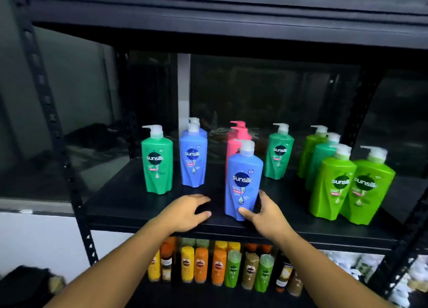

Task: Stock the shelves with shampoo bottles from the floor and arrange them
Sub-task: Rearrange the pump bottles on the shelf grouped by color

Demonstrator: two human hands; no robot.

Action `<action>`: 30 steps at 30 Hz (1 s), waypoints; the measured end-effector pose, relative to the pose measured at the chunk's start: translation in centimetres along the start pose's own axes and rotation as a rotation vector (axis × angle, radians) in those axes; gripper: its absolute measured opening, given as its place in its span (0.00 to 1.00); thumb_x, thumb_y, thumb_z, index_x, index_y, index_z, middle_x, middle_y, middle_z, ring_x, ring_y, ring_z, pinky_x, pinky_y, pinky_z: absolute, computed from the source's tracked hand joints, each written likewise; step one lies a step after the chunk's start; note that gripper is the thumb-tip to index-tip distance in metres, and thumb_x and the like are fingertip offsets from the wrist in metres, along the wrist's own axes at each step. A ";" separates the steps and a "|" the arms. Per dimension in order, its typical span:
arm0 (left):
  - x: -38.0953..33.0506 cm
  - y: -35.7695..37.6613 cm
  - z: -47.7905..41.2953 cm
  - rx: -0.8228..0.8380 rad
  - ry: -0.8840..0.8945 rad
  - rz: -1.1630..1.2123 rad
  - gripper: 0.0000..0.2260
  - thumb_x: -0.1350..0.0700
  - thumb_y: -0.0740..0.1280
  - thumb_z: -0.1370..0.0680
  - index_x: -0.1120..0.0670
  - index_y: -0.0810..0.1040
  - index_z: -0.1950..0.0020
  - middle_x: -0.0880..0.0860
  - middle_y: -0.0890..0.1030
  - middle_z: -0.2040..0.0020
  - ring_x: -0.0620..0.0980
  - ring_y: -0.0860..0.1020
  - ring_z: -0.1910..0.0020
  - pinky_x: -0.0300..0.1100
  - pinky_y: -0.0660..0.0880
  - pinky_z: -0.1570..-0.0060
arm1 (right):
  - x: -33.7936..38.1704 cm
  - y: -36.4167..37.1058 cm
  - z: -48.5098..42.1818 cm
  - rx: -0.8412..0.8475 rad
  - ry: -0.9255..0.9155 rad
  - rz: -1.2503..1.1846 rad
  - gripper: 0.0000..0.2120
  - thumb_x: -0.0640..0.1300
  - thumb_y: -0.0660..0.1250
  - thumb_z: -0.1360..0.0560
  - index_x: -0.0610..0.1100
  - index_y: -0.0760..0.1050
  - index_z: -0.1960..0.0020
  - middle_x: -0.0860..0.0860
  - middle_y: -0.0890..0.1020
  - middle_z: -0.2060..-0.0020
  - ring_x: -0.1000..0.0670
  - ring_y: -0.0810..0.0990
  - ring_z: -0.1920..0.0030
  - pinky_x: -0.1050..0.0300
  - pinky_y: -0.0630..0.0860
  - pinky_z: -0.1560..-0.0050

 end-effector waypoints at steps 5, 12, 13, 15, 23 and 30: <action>3.5 -1.8 2.4 0.022 -0.070 -0.098 0.31 0.33 0.59 0.20 0.46 0.68 0.21 0.45 0.66 0.21 0.45 0.64 0.22 0.41 0.62 0.25 | 2.3 4.4 -2.2 0.110 -0.029 -0.002 0.28 0.49 0.79 0.31 0.55 0.71 0.35 0.59 0.83 0.43 0.58 0.82 0.43 0.50 0.77 0.37; 6.1 -1.7 3.9 -0.055 -0.174 0.023 0.34 0.28 0.58 0.23 0.42 0.65 0.21 0.41 0.63 0.20 0.40 0.59 0.21 0.42 0.60 0.23 | 5.1 8.8 -4.9 0.184 -0.059 -0.028 0.28 0.51 0.80 0.33 0.52 0.73 0.36 0.57 0.83 0.44 0.55 0.82 0.45 0.52 0.78 0.39; 6.2 -1.5 3.9 -0.080 -0.189 0.024 0.35 0.26 0.57 0.25 0.41 0.65 0.21 0.40 0.64 0.20 0.40 0.60 0.21 0.43 0.62 0.24 | 5.0 9.1 -4.9 0.184 -0.056 -0.037 0.27 0.52 0.80 0.32 0.53 0.74 0.36 0.58 0.84 0.45 0.56 0.82 0.45 0.53 0.79 0.40; 6.4 -1.3 3.6 -0.103 -0.212 0.030 0.37 0.25 0.57 0.27 0.40 0.65 0.22 0.39 0.64 0.21 0.40 0.61 0.22 0.44 0.64 0.25 | 4.6 9.7 -4.8 0.171 -0.066 -0.044 0.25 0.50 0.78 0.29 0.53 0.74 0.35 0.60 0.83 0.46 0.60 0.81 0.47 0.62 0.77 0.45; 5.8 -1.3 3.5 -0.158 -0.256 0.028 0.34 0.27 0.58 0.24 0.34 0.57 0.20 0.40 0.66 0.22 0.44 0.64 0.22 0.46 0.69 0.29 | 3.9 9.5 -4.7 0.141 -0.096 -0.091 0.30 0.43 0.76 0.27 0.52 0.65 0.31 0.58 0.79 0.42 0.60 0.78 0.44 0.61 0.76 0.42; 6.7 -2.0 2.5 -0.229 -0.360 0.441 0.30 0.30 0.65 0.25 0.28 0.60 0.24 0.31 0.78 0.35 0.35 0.73 0.32 0.44 0.71 0.33 | 4.6 10.7 -4.6 0.138 -0.120 -0.088 0.29 0.45 0.74 0.25 0.50 0.67 0.27 0.61 0.77 0.37 0.68 0.74 0.40 0.80 0.67 0.48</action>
Point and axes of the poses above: each hand's wrist, its own z-axis away from the middle knuckle, its own y-axis out of the palm, x = y × z, the point moved 3 cm from there along -z, towards the middle knuckle
